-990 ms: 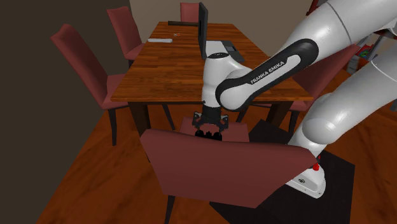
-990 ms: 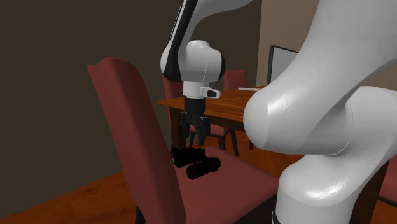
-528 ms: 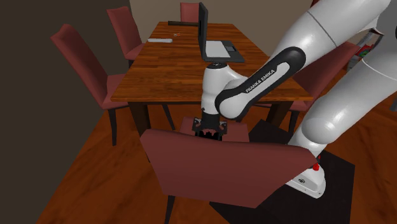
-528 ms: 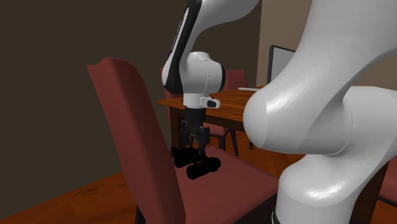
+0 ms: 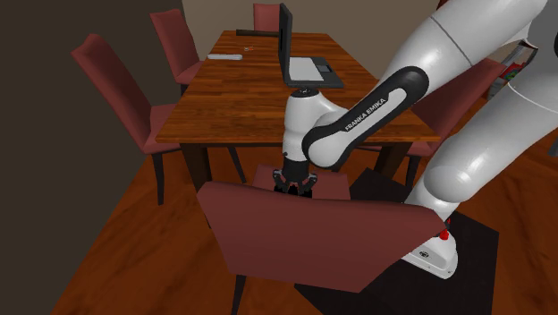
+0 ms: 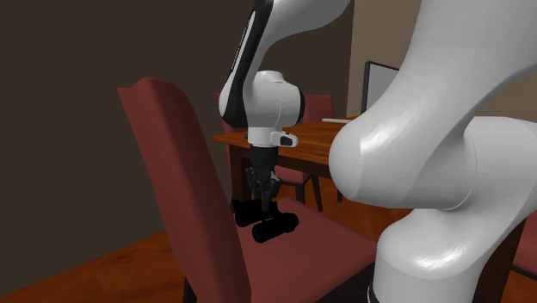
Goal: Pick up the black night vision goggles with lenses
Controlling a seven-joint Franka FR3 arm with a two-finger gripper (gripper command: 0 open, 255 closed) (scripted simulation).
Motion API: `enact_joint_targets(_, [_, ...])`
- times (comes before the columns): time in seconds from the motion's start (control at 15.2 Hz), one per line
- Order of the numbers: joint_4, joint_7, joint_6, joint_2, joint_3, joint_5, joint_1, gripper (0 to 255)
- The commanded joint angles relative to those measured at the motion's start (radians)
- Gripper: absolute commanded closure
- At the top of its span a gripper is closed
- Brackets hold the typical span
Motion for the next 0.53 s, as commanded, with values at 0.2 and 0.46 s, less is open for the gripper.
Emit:
enact_joint_targets(0.2, [0.007, -0.007, -0.037, -0.032, -0.008, 0.013, 0.007, 255])
enact_joint_targets(0.46, [0.024, -0.019, -0.111, -0.090, -0.025, 0.029, 0.018, 255])
